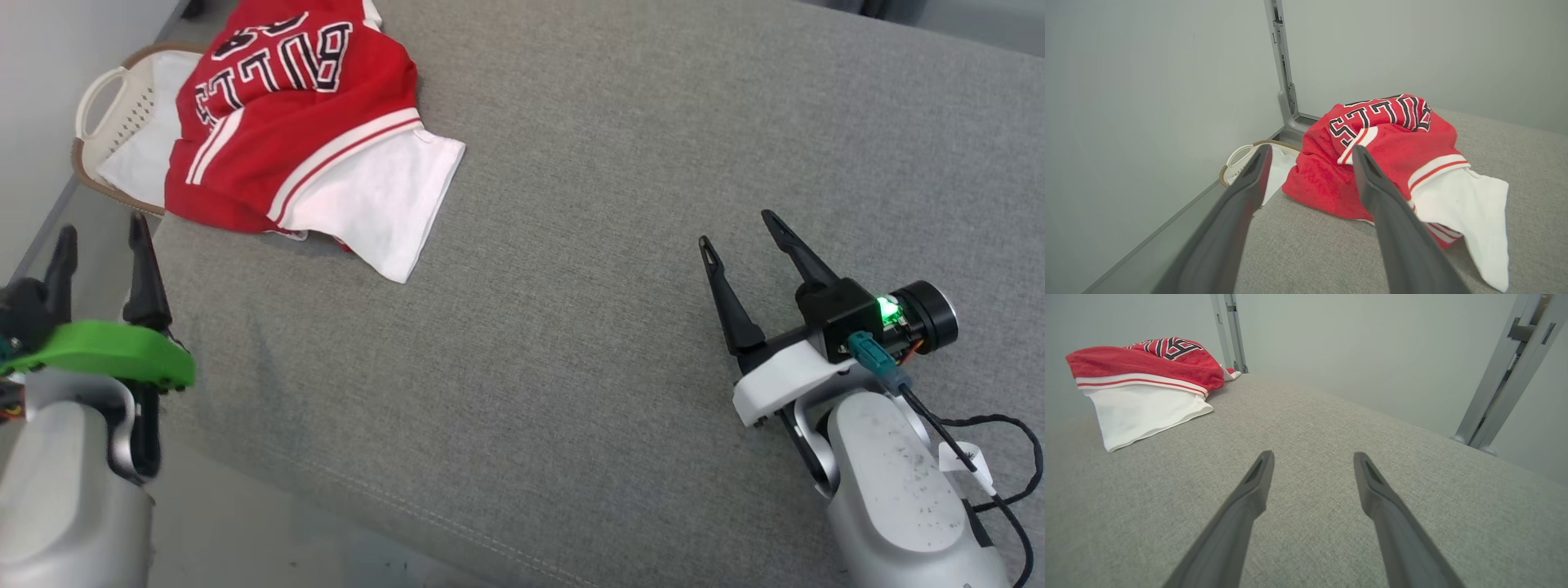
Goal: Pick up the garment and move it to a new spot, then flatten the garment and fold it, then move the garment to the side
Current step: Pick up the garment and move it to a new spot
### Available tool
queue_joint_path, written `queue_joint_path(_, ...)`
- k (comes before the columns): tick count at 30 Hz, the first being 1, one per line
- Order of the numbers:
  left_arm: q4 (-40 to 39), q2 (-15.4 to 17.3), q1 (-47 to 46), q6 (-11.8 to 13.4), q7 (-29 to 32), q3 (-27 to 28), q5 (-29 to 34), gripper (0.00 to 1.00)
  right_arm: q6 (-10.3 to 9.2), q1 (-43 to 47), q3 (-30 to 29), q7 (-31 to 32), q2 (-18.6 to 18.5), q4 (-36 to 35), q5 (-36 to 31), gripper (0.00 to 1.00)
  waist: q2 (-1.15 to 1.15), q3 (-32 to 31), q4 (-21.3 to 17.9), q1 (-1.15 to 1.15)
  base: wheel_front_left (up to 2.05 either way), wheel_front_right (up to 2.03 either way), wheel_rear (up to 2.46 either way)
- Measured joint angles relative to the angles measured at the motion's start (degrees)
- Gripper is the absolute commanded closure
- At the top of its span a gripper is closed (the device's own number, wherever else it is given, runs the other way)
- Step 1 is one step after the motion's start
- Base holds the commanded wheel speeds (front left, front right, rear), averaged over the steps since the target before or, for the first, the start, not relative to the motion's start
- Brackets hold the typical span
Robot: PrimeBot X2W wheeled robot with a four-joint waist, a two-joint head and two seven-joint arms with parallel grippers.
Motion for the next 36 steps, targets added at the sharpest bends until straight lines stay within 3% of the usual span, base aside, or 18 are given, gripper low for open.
queue_joint_path(8, 5.26, 10.04, -13.06, -0.01, -0.02, -7.32, -12.18, 0.00, 0.00, -4.70, 1.53, -0.01, 0.00, -2.09, -2.74, 0.00, 0.00, 7.70, -3.29, 0.00, 0.00, 0.00, 0.00)
queue_joint_path(19, 10.27, 21.12, -23.64, -0.04, -0.01, -27.10, -28.58, 0.00, 0.03, -8.85, 4.57, -0.20, 0.44, -7.00, -3.27, 0.00, 0.00, 16.30, -9.29, 0.00, 0.00, 0.00, 0.00)
queue_joint_path(24, 11.69, 25.28, -26.29, -0.07, 0.00, -36.21, -33.05, 0.00, 0.11, -9.64, 5.15, -0.58, 1.25, -9.01, -3.13, 0.00, 0.00, 19.28, -12.19, 0.00, 0.00, 0.00, 0.00)
queue_joint_path(30, 16.53, 27.15, -29.26, -0.07, 1.53, -43.79, -37.84, 0.00, 0.12, -9.91, 5.25, -0.76, 1.97, -10.96, -3.11, 0.00, 0.00, 21.71, -15.33, 0.00, 0.00, 0.00, 0.00)
queue_joint_path(31, 16.99, 27.15, -29.56, -0.07, 1.52, -44.37, -38.66, 0.76, 0.13, -9.91, 5.13, -0.76, 2.02, -11.16, -3.10, 0.00, 0.00, 21.94, -15.70, 0.00, 0.00, 0.00, 0.00)
queue_joint_path(32, 17.64, 27.20, -29.99, -0.07, 1.29, -44.88, -39.06, 1.00, 0.13, -9.91, 4.95, -0.77, 2.09, -11.31, -2.99, 0.00, 0.00, 22.18, -16.13, 0.00, 0.00, 0.00, 0.00)
queue_joint_path(36, 19.65, 28.06, -32.45, -0.07, 0.36, -45.80, -39.32, 1.00, 0.14, -9.86, 4.17, -0.77, 2.08, -11.39, -2.08, 0.00, 0.00, 22.08, -17.43, 0.00, 0.00, 0.00, 0.00)
